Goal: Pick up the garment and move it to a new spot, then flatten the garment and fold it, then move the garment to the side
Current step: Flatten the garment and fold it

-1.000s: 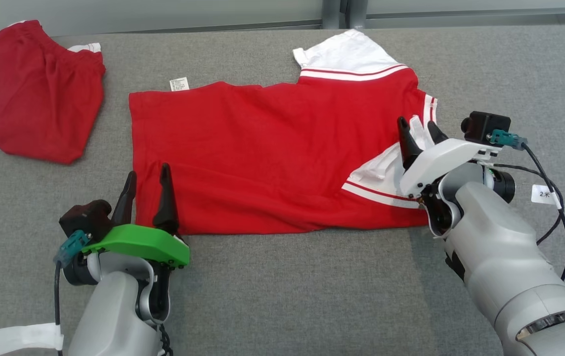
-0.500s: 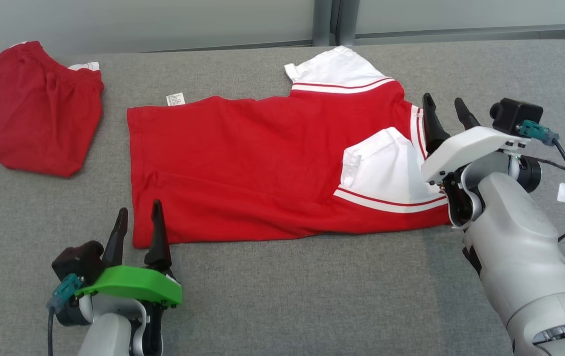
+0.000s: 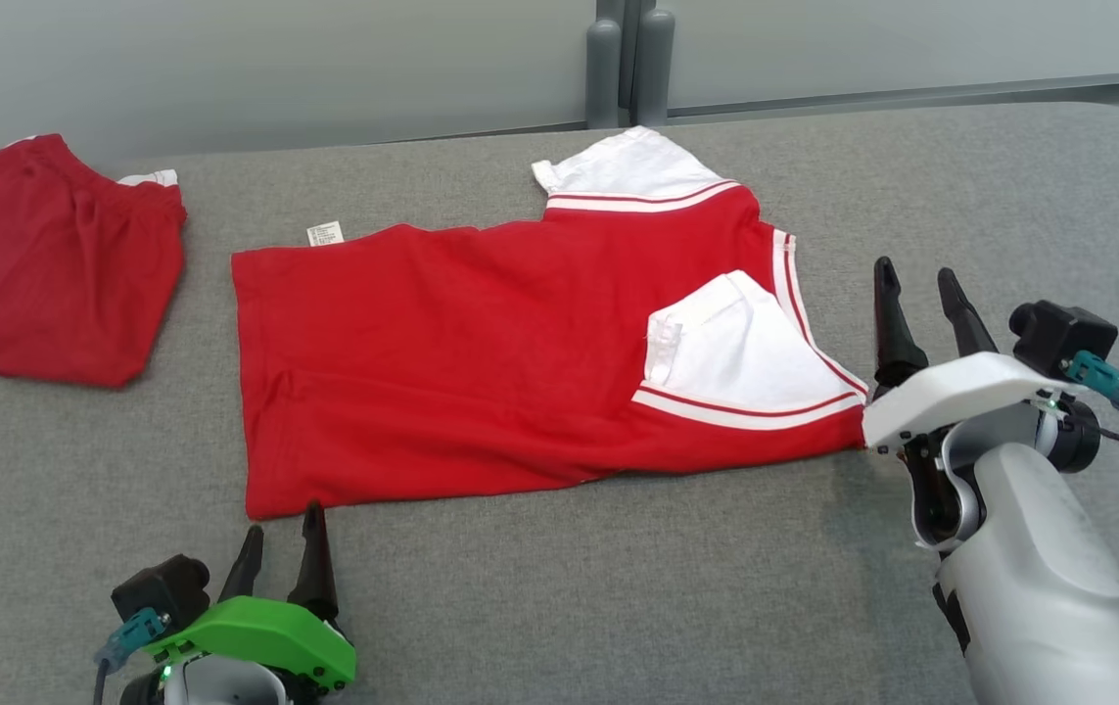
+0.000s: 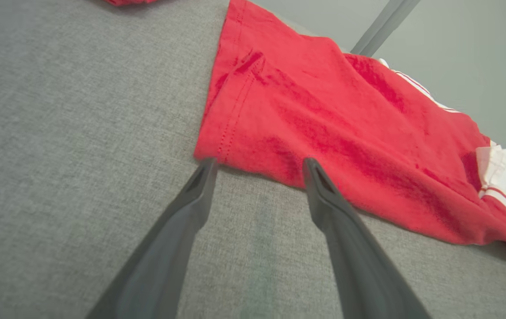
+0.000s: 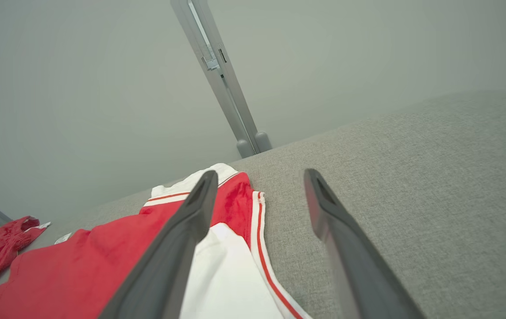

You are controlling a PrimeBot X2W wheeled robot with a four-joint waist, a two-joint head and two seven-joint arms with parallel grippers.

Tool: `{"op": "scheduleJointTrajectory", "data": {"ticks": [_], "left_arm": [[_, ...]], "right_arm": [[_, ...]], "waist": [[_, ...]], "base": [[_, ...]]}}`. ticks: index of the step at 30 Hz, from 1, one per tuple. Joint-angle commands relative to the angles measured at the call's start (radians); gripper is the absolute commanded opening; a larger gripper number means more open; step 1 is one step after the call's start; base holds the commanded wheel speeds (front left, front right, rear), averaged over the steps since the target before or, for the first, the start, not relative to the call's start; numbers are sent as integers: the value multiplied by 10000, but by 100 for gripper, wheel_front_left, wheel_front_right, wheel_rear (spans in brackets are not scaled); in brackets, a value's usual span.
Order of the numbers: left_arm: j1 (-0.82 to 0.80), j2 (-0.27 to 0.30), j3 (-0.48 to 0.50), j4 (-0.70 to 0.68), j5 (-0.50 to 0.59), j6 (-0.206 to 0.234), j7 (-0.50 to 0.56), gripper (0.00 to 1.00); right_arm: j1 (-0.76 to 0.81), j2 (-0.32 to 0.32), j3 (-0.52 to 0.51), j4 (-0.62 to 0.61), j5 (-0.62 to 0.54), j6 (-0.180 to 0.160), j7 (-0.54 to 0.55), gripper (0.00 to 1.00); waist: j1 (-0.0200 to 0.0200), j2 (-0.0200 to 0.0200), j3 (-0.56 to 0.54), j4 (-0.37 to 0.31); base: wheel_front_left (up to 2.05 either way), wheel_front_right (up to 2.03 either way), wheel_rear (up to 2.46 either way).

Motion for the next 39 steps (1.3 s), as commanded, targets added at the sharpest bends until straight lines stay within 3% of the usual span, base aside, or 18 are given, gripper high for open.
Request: {"op": "scheduleJointTrajectory", "data": {"ticks": [1,8,18,19,20,21,23,24,25,34,39], "left_arm": [[139,36,130,103,-368,121,224,100],[-368,6,361,675,-1628,330,630,100],[-1114,-1,163,1510,-2858,263,342,100],[-1189,-3,140,1613,-2907,261,315,92],[-1261,-3,115,1731,-2925,274,222,65],[-1337,-3,100,1827,-2963,292,146,47],[-1463,-1,74,1994,-3016,282,-59,26],[-1508,-1,53,2073,-3011,276,-152,7],[-1552,1,24,2122,-2967,275,-248,0],[-981,20,-127,1850,-2742,50,-652,0],[-266,75,-68,1171,-2760,202,-713,0]], "right_arm": [[435,17,-48,-411,22,1,-28,100],[1422,64,18,-1598,194,1,-24,100],[2032,64,-15,-2310,346,1,132,100],[2090,63,-32,-2367,332,1,155,100],[2139,66,-38,-2413,315,1,187,100],[2193,65,-45,-2465,295,1,212,100],[2326,65,-55,-2565,266,1,253,100],[2399,64,-82,-2598,248,1,290,100],[2475,62,-110,-2647,227,1,307,100],[3399,65,-220,-3061,192,3,712,100],[4002,65,-73,-3189,457,1,1064,100]], "waist": [[0,103,-55,-125],[0,103,77,-458],[0,103,205,-772],[0,103,200,-791],[0,103,188,-805],[0,103,175,-814],[0,103,137,-818],[0,103,114,-812],[0,103,93,-800],[0,103,-176,-477],[0,103,-269,-292]], "base": [[0,0,0],[0,0,0],[0,0,0],[0,0,0],[0,0,0],[0,0,0],[0,0,0],[0,0,0],[0,0,0],[0,0,0],[0,0,0]]}}
